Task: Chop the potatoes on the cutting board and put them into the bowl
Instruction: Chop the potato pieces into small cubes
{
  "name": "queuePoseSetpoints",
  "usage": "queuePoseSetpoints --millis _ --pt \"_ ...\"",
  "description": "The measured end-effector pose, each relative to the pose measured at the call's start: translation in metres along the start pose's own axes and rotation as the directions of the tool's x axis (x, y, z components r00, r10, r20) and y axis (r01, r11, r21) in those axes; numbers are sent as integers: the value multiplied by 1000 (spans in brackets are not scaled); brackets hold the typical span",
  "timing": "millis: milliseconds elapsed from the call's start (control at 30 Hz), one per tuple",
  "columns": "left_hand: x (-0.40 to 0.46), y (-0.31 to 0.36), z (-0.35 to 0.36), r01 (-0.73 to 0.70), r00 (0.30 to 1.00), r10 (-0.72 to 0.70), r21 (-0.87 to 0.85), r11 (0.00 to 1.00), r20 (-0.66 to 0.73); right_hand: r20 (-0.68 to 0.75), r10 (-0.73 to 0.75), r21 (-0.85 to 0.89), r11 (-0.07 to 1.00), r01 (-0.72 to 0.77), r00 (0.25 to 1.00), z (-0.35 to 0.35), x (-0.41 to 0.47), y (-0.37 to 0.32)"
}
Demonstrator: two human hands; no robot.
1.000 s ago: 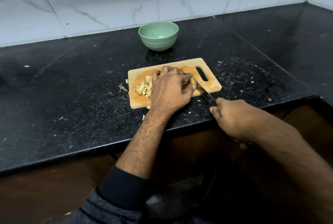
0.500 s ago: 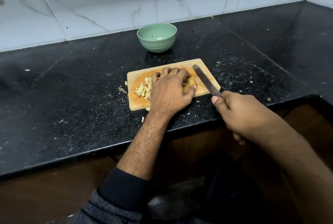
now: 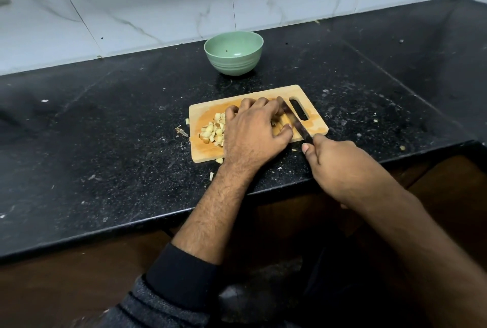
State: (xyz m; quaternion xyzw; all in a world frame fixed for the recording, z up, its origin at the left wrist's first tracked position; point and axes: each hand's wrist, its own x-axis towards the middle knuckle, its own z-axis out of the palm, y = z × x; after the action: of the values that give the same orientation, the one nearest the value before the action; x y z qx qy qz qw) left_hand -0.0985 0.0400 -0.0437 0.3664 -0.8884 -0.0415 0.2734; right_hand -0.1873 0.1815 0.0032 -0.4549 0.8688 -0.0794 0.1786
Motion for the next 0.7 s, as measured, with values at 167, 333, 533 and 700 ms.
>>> queuePoseSetpoints --millis 167,333,533,700 --pt "0 0 1 -7 1000 7 -4 1000 -4 9 -28 -2 1000 28 1000 -2 4 -1" --pt "0 0 0 -11 1000 11 -14 1000 -6 -16 -55 -17 998 55 998 -6 20 -4" --pt "0 0 -1 3 1000 -3 -15 1000 -4 9 -7 -77 997 7 1000 -6 28 -10" --pt "-1 0 1 10 1000 -10 -10 1000 -22 167 54 11 998 -56 984 -17 4 -1"
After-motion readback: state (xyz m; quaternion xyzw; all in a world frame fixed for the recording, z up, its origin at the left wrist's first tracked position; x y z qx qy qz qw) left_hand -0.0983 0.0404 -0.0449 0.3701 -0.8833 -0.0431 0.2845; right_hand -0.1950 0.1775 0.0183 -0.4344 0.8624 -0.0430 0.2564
